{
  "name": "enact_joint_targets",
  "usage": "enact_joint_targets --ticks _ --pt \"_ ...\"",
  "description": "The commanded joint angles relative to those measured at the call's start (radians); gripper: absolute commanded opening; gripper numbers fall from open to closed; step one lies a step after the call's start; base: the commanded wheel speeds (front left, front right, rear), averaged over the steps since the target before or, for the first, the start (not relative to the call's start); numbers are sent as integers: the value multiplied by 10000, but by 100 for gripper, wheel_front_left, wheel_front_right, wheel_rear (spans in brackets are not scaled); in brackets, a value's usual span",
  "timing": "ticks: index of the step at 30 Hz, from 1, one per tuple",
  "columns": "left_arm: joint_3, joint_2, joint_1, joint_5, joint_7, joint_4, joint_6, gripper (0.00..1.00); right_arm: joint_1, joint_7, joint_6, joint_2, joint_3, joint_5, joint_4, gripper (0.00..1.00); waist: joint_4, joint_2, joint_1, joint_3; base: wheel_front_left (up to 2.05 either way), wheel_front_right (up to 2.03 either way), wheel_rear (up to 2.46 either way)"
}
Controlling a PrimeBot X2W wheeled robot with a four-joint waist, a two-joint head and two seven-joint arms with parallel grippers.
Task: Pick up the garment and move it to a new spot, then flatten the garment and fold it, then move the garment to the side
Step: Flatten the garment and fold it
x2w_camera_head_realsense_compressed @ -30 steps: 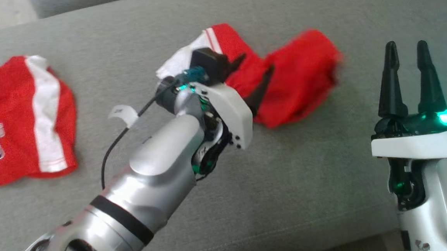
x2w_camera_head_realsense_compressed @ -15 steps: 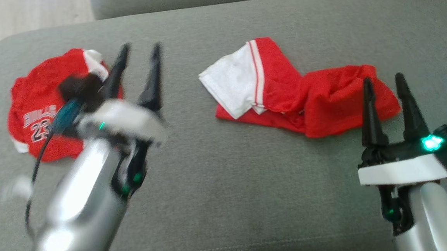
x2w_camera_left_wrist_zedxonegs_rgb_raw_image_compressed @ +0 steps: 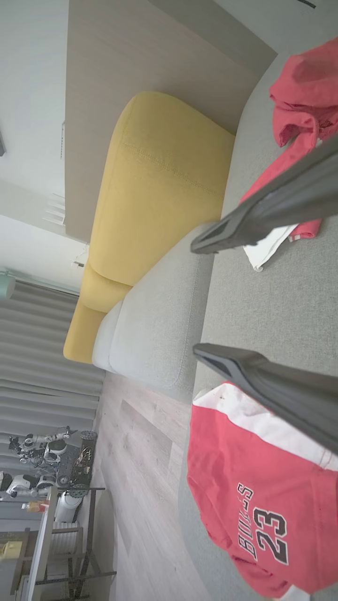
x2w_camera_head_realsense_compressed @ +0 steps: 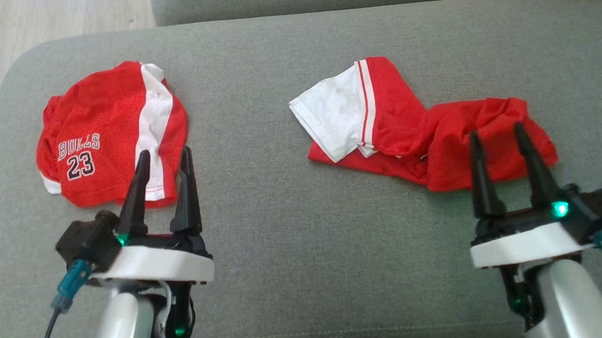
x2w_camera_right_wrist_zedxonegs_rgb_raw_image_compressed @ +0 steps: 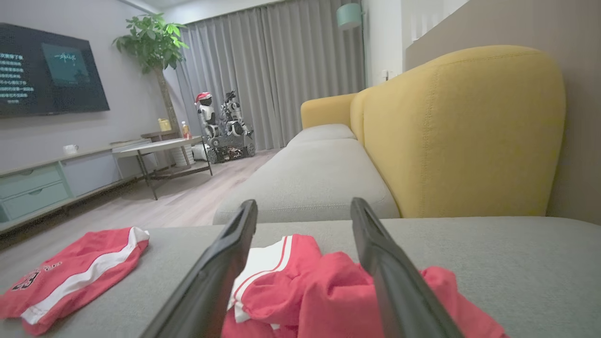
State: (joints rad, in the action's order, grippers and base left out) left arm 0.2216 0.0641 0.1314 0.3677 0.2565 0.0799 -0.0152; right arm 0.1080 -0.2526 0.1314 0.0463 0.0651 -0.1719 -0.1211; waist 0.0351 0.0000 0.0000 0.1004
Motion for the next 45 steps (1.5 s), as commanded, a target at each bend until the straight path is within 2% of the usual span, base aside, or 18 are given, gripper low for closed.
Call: enact_joint_targets --ticks 1,4,7,14,21,28,29,30,35,45 --pt "-494 7 344 -167 52 -321 151 100 321 -91 -7 39 415 233 208 100 43 0 0 43 0 0 0" --pt "-666 -97 433 -338 52 -217 439 100 633 130 -7 170 1015 818 -139 100 134 0 0 174 0 0 0" --pt "-751 -129 517 -174 52 -87 549 100 1156 607 -7 380 1605 961 -606 100 281 0 0 397 0 0 0" --pt "-129 -136 758 346 52 147 407 100 2810 1662 -7 1199 2764 1014 -2132 100 952 0 0 1032 0 0 0" --pt "364 -138 953 621 53 280 266 100 4164 2492 -7 1721 3954 574 -3822 100 1721 0 0 1420 0 0 0" --pt "588 -138 993 766 53 341 164 100 4871 2938 -7 1932 4225 212 -5336 100 2221 0 0 1526 0 0 0" --pt "598 -138 986 767 53 347 152 100 4932 2981 -7 1939 4170 193 -5517 47 2253 0 0 1526 0 0 0" --pt "610 -138 980 772 53 348 139 100 4989 2922 -7 1925 4117 166 -5628 0 2278 0 0 1524 0 0 0" --pt "601 -138 929 783 53 400 81 100 5173 2404 -7 1605 4048 -311 -5697 0 2270 0 0 1372 0 0 0" --pt "545 -139 798 877 53 389 31 100 5734 1797 -7 1017 5049 -1156 -4410 0 1867 0 0 854 0 0 0"
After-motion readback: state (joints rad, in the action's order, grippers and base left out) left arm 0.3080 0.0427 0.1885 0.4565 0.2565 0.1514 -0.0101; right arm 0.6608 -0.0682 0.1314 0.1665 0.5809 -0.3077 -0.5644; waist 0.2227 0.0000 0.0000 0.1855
